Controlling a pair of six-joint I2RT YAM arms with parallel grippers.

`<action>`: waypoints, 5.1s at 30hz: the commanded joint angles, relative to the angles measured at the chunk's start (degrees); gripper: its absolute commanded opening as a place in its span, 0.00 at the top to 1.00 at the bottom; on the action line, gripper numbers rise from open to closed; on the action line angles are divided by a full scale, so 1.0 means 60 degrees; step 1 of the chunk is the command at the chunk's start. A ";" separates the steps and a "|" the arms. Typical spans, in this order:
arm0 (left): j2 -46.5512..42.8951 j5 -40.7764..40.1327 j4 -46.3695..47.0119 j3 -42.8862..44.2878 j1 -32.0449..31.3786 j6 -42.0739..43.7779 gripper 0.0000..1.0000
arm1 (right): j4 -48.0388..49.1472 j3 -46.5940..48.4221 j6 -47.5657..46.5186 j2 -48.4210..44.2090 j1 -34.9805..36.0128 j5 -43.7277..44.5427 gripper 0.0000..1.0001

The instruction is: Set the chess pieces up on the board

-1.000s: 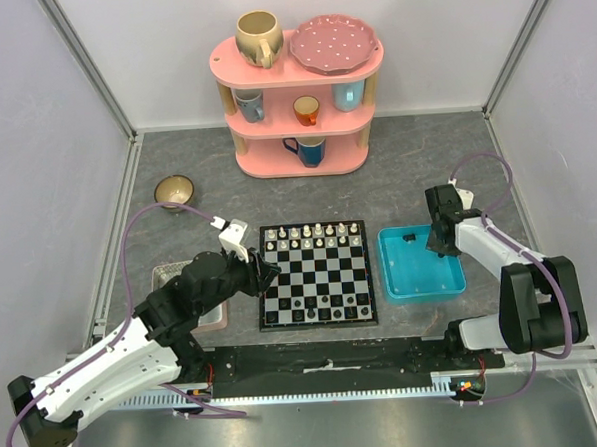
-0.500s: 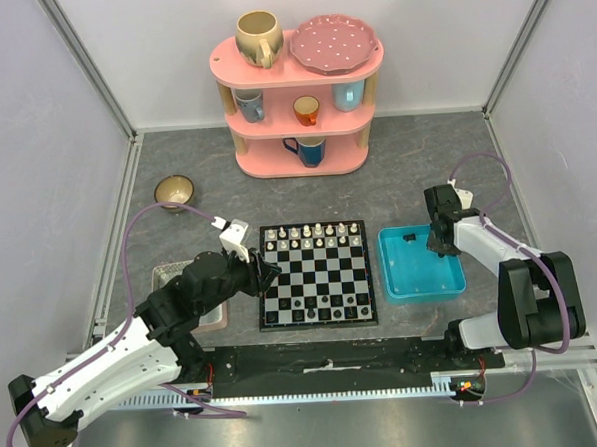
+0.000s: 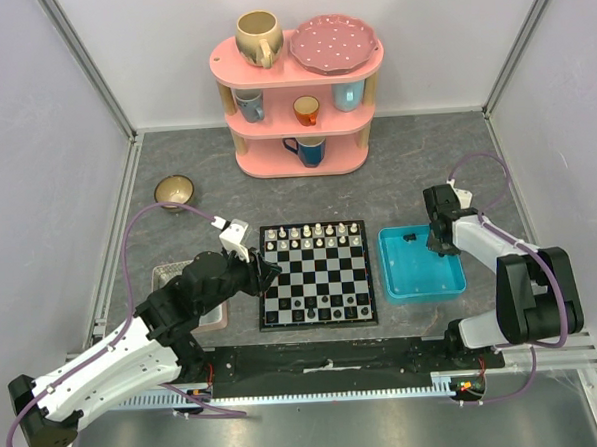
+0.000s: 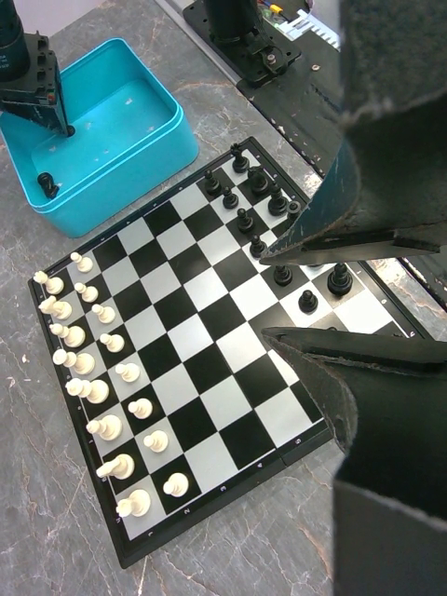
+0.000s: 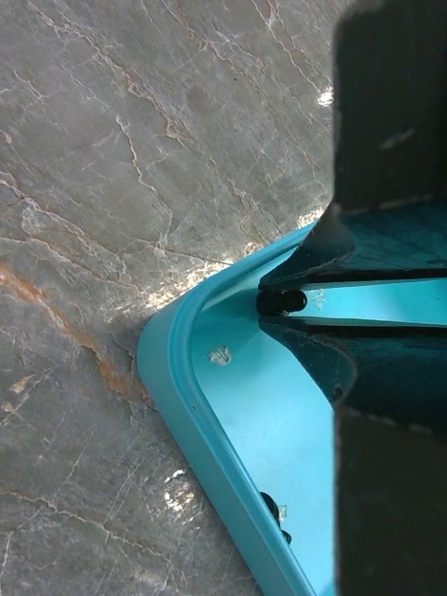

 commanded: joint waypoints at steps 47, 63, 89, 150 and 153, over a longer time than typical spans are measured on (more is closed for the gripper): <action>0.1051 0.4448 -0.2310 0.1754 0.7351 0.0557 0.61 | -0.1361 0.4567 0.2465 -0.0061 0.8692 0.0036 1.00; 0.0173 0.3673 -0.2003 0.1433 0.8892 0.0617 0.56 | -0.0598 0.6764 0.2612 0.3705 1.0788 -0.0125 1.00; 0.0070 0.3848 -0.1695 0.1227 0.8906 0.0499 0.48 | -0.0495 0.7526 0.2657 0.5522 1.1301 -0.0578 1.00; 0.0026 0.3980 -0.1622 0.1169 0.8892 0.0529 0.45 | -0.1067 0.7776 0.2730 0.5933 1.1521 -0.0125 0.94; 0.0040 0.3980 -0.1622 0.1154 0.8892 0.0529 0.46 | -0.1081 0.7776 0.2744 0.5918 1.1521 -0.0110 0.89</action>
